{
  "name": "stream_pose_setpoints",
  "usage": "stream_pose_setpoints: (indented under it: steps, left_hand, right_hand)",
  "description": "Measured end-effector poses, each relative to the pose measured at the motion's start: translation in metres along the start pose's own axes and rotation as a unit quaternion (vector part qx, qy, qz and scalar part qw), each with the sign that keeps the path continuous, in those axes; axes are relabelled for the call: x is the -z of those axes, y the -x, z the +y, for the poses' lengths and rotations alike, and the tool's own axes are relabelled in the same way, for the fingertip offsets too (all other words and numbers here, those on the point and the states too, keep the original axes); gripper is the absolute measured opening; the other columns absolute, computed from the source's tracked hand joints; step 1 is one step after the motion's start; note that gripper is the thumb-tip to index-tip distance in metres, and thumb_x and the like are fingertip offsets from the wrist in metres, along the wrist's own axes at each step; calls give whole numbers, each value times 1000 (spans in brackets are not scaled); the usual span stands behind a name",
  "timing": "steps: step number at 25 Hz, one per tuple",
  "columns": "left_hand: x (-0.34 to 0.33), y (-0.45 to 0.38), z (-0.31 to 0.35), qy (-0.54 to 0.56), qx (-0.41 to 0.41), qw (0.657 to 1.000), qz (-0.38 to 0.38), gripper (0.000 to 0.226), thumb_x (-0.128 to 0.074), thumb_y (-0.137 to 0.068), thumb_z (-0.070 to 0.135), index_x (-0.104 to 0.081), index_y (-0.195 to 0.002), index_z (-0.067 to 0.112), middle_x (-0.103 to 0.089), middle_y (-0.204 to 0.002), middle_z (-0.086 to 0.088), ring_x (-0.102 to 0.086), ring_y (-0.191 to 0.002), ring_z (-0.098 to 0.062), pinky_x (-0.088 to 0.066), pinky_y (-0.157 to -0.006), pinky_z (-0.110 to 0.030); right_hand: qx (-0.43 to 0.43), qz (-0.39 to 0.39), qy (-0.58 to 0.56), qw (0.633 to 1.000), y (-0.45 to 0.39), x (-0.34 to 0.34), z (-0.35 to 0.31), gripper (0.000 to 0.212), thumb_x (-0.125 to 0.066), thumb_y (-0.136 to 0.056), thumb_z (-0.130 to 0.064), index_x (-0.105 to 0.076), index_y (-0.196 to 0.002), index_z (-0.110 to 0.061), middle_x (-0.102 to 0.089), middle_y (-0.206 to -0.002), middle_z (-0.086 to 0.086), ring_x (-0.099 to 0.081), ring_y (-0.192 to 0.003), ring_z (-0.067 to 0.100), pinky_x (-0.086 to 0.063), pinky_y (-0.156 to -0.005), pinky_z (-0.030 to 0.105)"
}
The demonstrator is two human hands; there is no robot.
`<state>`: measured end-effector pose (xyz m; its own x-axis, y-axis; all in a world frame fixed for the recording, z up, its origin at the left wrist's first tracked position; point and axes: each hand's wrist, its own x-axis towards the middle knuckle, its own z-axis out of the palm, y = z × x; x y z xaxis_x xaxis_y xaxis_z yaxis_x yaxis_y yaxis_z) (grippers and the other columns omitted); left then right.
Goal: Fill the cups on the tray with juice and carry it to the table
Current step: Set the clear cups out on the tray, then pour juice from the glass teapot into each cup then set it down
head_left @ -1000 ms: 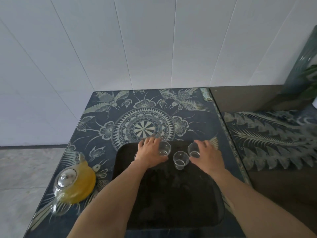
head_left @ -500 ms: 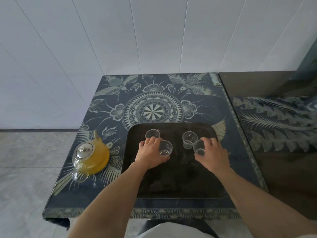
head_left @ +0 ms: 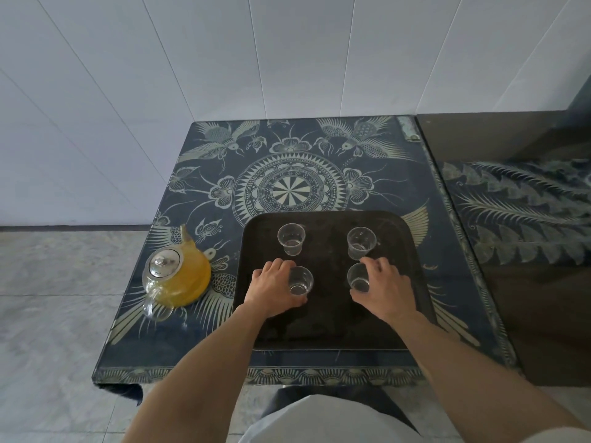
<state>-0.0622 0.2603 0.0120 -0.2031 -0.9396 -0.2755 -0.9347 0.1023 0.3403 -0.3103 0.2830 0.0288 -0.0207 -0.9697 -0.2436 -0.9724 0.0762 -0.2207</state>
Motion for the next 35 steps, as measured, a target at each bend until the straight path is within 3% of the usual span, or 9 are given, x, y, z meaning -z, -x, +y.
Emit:
stream_pose_setpoints:
  steps: [7, 11, 13, 16, 25, 31, 35]
  left_hand:
    - [-6, -1, -5, 10, 2, 1000, -27, 87, -74, -62, 60, -41, -136, 29, -50, -128, 8, -46, -122, -17, -34, -108, -43]
    - [-4, -1, -5, 12, 0, 999, -40, 105, -76, -59, 62, -28, -147, 32, -45, -138, 5, -41, -131, -21, -31, -111, -47]
    - [-3, 1, -5, 13, -1, 998, -57, 117, -74, -54, 70, -18, -151, 36, -37, -145, 4, -34, -136, -23, -28, -113, -49]
    - [0, 3, -5, 33, 18, 998, -55, 119, -65, -53, 82, -12, -151, 41, -29, -151, 4, -26, -141, -24, -25, -114, -50]
    - [26, 24, -24, 38, 138, 986, 85, 103, -50, -65, 86, -20, -151, 37, -32, -151, 2, -27, -141, -25, -30, -113, -49]
    - [44, 56, -53, 4, 229, 952, 203, 92, -52, -72, 79, -30, -148, 33, -36, -149, 0, -28, -138, -28, -26, -114, -50]
    - [50, 77, -87, 1, 254, 938, 237, 90, -56, -72, 77, -34, -145, 30, -37, -149, 0, -30, -138, -28, -29, -113, -51]
  right_hand:
    - [-9, -26, 0, 1000, -1, -9, -1, 78, -68, -84, -56, -38, -150, -28, -50, -139, 2, -55, -126, 25, -49, -100, 47]
    - [-5, -31, 5, 999, -1, -10, 3, 91, -70, -78, -64, -31, -154, -32, -47, -143, 1, -52, -128, 27, -49, -99, 48]
    - [14, -11, 24, 1000, 0, -9, 3, 99, -68, -75, -72, -29, -157, -33, -45, -147, 0, -51, -129, 28, -50, -99, 48]
    - [64, 56, 44, 995, -4, -4, 0, 91, -61, -77, -75, -41, -153, -29, -53, -142, 2, -55, -124, 30, -51, -97, 48]
    - [214, 94, 28, 972, -48, 30, -44, 79, -54, -86, -71, -50, -148, -22, -59, -138, 5, -58, -123, 28, -51, -96, 45]
    - [296, 67, 23, 953, -78, 37, -91, 77, -57, -86, -68, -52, -146, -20, -59, -138, 6, -57, -124, 31, -51, -96, 50]
    - [315, 54, 39, 947, -85, 28, -122, 78, -56, -89, -68, -48, -150, -19, -58, -142, 6, -55, -128, 30, -49, -101, 47]
